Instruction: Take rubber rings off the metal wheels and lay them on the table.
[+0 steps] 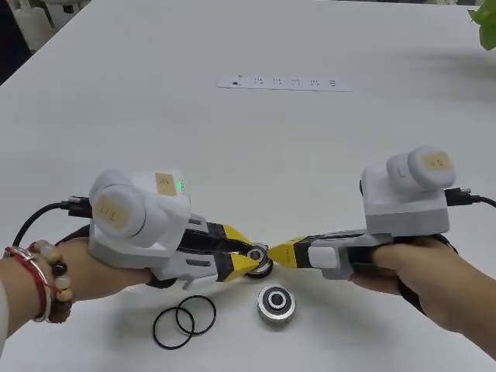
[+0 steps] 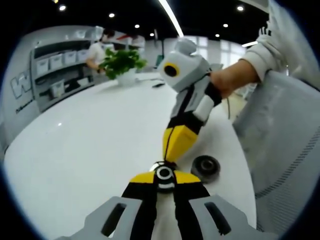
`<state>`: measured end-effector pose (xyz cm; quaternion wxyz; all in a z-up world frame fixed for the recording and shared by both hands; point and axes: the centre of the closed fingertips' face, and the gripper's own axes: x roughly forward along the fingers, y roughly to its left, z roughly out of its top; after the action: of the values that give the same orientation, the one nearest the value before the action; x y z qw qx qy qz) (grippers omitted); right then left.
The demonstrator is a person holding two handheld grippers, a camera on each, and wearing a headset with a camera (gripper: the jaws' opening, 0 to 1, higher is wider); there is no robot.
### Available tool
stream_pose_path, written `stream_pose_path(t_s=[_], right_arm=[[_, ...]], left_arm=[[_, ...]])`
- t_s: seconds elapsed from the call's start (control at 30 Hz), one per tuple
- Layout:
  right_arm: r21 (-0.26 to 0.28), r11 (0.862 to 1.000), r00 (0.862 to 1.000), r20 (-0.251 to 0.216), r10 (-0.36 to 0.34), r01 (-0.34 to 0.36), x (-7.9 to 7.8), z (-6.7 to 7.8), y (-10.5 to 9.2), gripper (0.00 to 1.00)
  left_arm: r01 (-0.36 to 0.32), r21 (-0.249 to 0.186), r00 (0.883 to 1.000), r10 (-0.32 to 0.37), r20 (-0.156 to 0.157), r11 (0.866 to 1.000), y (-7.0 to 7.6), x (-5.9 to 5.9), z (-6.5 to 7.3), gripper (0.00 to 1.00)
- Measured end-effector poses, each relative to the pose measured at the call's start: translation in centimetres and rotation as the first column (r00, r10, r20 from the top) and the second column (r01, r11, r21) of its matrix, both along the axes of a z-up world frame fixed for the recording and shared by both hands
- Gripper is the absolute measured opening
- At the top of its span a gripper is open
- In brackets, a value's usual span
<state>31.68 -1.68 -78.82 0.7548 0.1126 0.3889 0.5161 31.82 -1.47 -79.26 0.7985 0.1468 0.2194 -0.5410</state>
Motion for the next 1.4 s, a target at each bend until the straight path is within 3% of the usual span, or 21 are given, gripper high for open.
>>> stream_pose_path(t_s=[0.73,0.77,0.8,0.83,0.87,0.9,1.0,1.07,1.2,1.4], right_arm=[[0.01,0.999,0.999,0.009,0.034,-0.035,-0.3,0.4,0.4,0.0],[0.016,0.999,0.999,0.003,0.037,-0.037,-0.4,0.4,0.5,0.0],[0.091,0.995,0.999,-0.005,0.043,-0.042,-0.6,1.5,1.2,0.0],[0.128,0.991,0.999,-0.037,0.029,-0.024,-0.6,2.3,1.5,0.0],[0.096,0.995,1.0,-0.011,0.027,-0.026,-0.2,2.1,1.2,0.0],[0.038,0.998,0.998,0.051,0.046,-0.048,0.5,1.7,0.9,0.0],[0.049,0.998,0.999,0.025,0.043,-0.044,0.1,1.4,1.0,0.0],[0.011,0.998,0.998,0.036,0.053,-0.054,0.0,0.7,0.6,0.0],[0.007,0.999,0.999,0.027,0.036,-0.036,0.5,0.7,0.4,0.0],[-0.015,1.0,0.999,0.018,0.027,-0.026,0.5,0.5,0.0,0.0]], left_arm=[[0.007,0.0,1.0,-0.007,-0.001,1.0,0.0,-0.1,0.0,0.12],[0.006,0.001,1.0,-0.006,-0.001,1.0,0.0,-0.1,0.0,0.12],[0.006,0.001,1.0,-0.006,-0.002,1.0,0.0,-0.1,0.0,0.12],[0.005,0.001,1.0,-0.005,-0.001,1.0,0.0,-0.1,0.0,0.12],[0.005,0.001,1.0,-0.005,-0.001,1.0,0.0,-0.1,0.0,0.12],[0.005,0.001,1.0,-0.005,-0.002,1.0,0.0,-0.1,0.0,0.12],[0.002,0.001,1.0,-0.002,-0.003,1.0,0.0,-0.1,0.1,0.13],[-0.012,-0.006,1.0,0.012,-0.015,1.0,0.0,-0.1,0.1,0.13],[-0.045,-0.037,0.996,0.042,-0.077,0.998,0.0,0.1,0.2,0.14],[-0.021,-0.009,0.997,0.021,-0.078,1.0,0.4,-0.3,0.5,0.16]])
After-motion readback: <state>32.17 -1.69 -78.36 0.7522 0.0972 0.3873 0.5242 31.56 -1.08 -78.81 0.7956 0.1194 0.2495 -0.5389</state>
